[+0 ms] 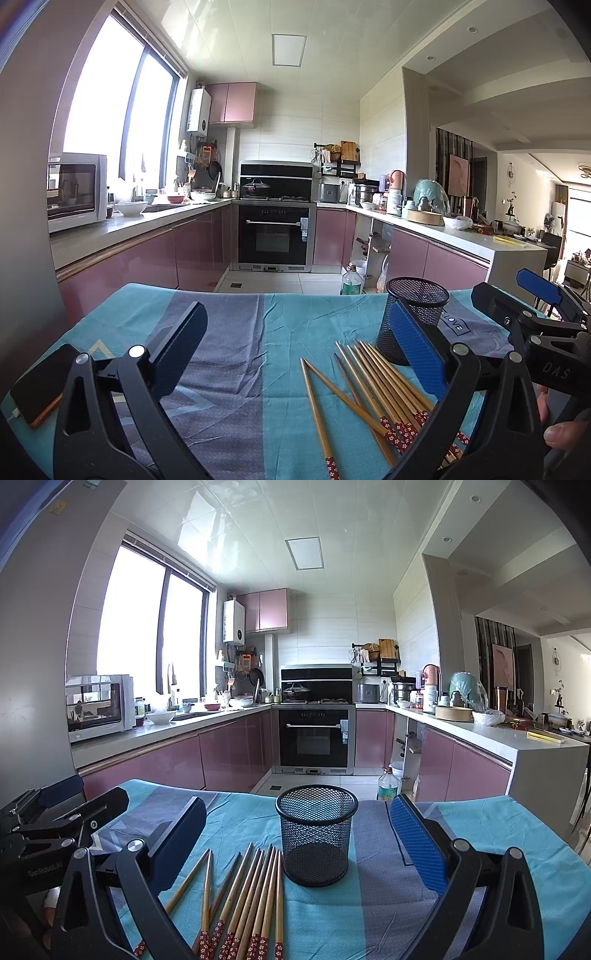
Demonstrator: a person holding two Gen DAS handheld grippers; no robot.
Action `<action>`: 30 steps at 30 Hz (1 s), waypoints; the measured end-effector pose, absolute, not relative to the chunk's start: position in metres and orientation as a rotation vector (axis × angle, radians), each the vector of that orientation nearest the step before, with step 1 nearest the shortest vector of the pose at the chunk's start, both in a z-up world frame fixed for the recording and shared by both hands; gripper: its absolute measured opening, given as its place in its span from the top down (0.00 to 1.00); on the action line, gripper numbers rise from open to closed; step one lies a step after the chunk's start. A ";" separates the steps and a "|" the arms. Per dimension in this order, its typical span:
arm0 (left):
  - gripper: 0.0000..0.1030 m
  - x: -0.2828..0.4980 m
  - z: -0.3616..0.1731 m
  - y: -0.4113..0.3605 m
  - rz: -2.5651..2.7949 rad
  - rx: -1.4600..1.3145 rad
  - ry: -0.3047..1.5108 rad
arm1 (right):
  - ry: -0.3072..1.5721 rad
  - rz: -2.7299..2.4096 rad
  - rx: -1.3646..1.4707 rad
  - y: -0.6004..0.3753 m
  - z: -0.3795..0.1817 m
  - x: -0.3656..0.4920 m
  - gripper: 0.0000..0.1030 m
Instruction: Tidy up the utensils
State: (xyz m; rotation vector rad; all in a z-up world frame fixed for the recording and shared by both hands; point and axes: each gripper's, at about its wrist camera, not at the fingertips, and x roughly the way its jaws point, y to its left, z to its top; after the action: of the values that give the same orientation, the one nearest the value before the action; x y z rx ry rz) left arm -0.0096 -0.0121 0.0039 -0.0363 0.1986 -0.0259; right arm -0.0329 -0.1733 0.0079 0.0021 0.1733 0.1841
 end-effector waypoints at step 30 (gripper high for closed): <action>0.06 -0.012 0.006 -0.011 -0.048 -0.043 0.232 | 0.181 0.183 0.006 -0.174 0.008 -0.028 0.06</action>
State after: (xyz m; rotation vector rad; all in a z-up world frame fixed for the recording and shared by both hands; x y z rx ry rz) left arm -0.0118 -0.0110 0.0063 -0.0435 0.2317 -0.0479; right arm -0.0282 -0.1743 0.0078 0.0056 0.1808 0.1830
